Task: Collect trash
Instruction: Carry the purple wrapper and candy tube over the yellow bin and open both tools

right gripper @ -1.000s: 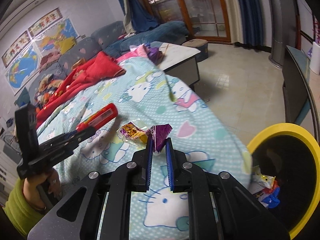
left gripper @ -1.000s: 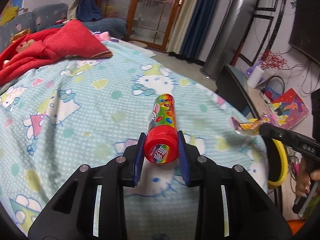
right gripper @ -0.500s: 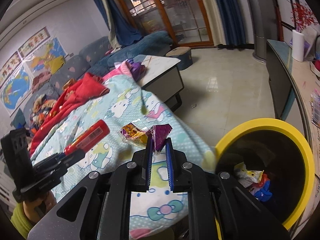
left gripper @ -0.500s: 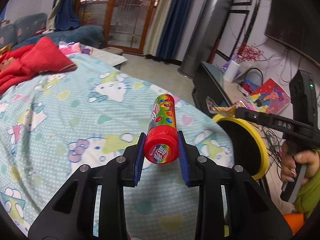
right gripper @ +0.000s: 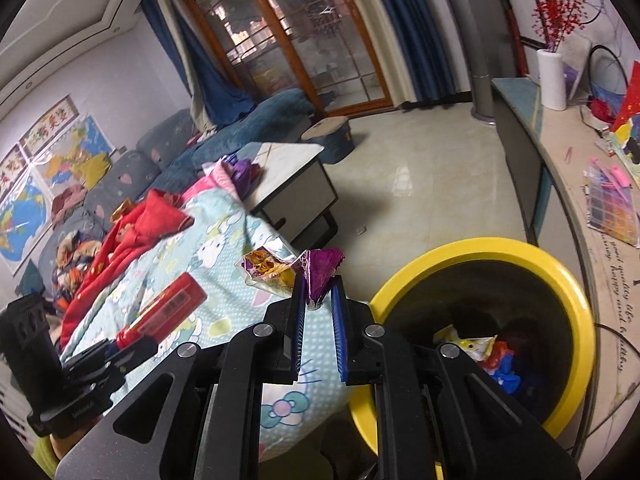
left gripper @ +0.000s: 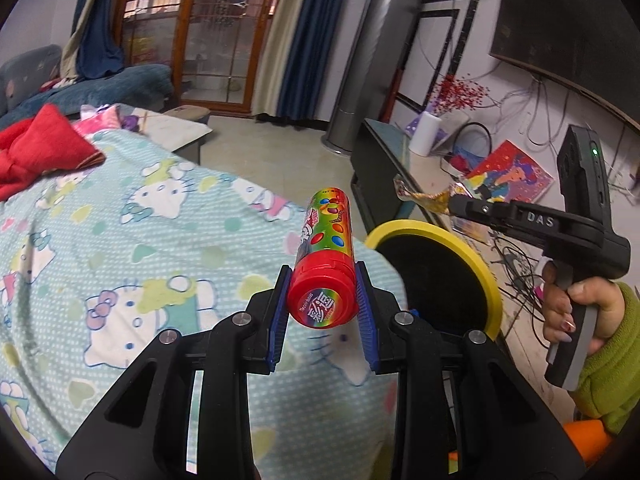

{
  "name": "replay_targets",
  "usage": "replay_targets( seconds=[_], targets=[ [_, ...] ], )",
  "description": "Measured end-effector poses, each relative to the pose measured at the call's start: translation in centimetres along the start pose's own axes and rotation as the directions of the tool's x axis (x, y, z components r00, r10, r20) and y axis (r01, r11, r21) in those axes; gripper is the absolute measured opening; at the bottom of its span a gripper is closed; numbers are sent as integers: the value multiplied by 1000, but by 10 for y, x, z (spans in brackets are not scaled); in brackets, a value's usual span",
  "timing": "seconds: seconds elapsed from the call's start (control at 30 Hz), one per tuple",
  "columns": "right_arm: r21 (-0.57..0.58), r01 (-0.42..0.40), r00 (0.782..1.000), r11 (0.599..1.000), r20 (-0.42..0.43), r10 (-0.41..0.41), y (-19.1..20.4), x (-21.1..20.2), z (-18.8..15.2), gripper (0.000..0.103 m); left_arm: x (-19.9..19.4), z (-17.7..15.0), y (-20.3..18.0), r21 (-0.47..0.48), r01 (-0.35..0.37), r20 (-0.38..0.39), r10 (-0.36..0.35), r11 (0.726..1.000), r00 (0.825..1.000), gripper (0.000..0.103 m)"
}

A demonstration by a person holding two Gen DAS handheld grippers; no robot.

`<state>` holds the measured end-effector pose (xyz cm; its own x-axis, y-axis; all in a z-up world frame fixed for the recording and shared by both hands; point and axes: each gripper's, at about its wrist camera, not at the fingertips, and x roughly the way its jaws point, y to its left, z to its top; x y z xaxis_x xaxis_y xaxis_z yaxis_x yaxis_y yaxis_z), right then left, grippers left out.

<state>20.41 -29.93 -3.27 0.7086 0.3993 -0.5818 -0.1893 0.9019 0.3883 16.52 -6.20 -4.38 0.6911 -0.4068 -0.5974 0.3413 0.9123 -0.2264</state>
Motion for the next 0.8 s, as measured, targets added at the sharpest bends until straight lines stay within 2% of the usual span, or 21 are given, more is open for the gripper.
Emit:
replay_targets(
  seconds=[0.5,0.8],
  targets=[
    [48,68,995,997,76,-71,-33,-28,5,13,7,1,-62,110,78,-12,-77,991,997,24],
    [75,99,989,992,102,-107,-56,-45,3,13,19,1,-89,167,103,-37,-98,981,995,24]
  ],
)
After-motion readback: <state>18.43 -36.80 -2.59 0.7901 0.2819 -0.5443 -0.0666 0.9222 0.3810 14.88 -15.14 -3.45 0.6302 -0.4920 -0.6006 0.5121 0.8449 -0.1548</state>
